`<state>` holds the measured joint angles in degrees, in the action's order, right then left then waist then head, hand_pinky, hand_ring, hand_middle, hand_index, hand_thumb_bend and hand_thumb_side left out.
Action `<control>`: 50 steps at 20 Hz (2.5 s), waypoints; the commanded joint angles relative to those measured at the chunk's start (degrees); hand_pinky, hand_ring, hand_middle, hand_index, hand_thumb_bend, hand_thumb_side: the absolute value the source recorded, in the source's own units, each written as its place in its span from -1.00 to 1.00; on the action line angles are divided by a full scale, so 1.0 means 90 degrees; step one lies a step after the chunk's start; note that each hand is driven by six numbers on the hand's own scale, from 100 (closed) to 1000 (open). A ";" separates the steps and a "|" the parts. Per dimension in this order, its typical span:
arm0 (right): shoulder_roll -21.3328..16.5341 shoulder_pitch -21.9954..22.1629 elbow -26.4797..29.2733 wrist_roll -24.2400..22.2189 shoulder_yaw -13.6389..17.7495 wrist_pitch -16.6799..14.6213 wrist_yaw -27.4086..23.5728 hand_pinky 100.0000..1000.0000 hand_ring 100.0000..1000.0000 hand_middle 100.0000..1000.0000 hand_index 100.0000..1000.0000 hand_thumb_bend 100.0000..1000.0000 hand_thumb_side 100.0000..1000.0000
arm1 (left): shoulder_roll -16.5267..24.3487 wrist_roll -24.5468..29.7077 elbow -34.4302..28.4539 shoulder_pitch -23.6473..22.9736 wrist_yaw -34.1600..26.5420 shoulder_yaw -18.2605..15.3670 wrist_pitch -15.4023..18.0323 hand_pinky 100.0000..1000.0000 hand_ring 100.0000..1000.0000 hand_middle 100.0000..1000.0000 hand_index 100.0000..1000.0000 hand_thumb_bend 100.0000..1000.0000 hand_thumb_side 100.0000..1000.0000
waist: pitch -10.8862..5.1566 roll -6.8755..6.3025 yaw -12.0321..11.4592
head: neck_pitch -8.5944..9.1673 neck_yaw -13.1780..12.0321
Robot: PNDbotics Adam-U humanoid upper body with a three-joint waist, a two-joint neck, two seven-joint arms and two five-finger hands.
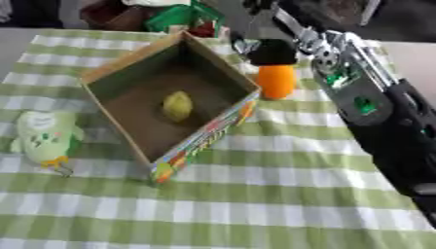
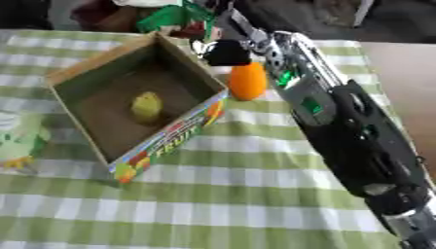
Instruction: Pick up objects on the table and place them in the box.
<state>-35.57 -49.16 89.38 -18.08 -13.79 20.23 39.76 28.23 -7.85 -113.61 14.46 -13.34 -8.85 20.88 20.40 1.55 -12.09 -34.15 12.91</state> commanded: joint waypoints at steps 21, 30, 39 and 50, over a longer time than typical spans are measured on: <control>-0.0155 0.0081 -0.1183 0.0104 0.0228 0.0236 0.0271 0.64 0.87 0.60 0.85 -0.68 -0.01 | 0.0060 -0.0041 -0.0109 -0.0041 0.0026 -0.0079 -0.0010 -0.19 0.16 0.23 0.42 -1.00 0.56 | -0.0096 -0.0059 -0.0053 | 0.0237 0.0160; 0.0311 -0.0327 -0.2314 -0.0130 0.0263 0.0049 0.0687 0.65 0.88 0.59 0.88 -0.32 0.11 | 0.0040 -0.0032 -0.0109 -0.0043 0.0014 -0.0079 -0.0028 -0.19 0.16 0.23 0.42 -1.00 0.56 | -0.0103 -0.0038 -0.0113 | 0.0294 0.0196; 0.0360 -0.0353 -0.2652 -0.0233 0.0327 -0.0026 0.0659 0.66 0.88 0.48 0.80 -0.56 -0.05 | 0.0031 -0.0029 -0.0109 -0.0034 0.0014 -0.0083 -0.0041 -0.19 0.15 0.23 0.42 -1.00 0.56 | -0.0089 -0.0010 -0.0134 | 0.0271 0.0172; 0.0271 -0.0301 -0.2555 -0.0299 0.0353 0.0110 0.0804 0.64 0.85 0.39 0.75 -0.93 -0.20 | 0.0035 -0.0016 -0.0109 -0.0017 -0.0001 -0.0075 -0.0057 -0.19 0.15 0.23 0.42 -1.00 0.56 | -0.0114 0.0010 -0.0094 | 0.0259 0.0147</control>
<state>-31.29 -51.16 65.39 -20.73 -11.29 20.94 46.39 27.66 -7.99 -113.61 13.73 -13.16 -9.00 20.50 20.67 1.86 -13.00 -32.14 14.24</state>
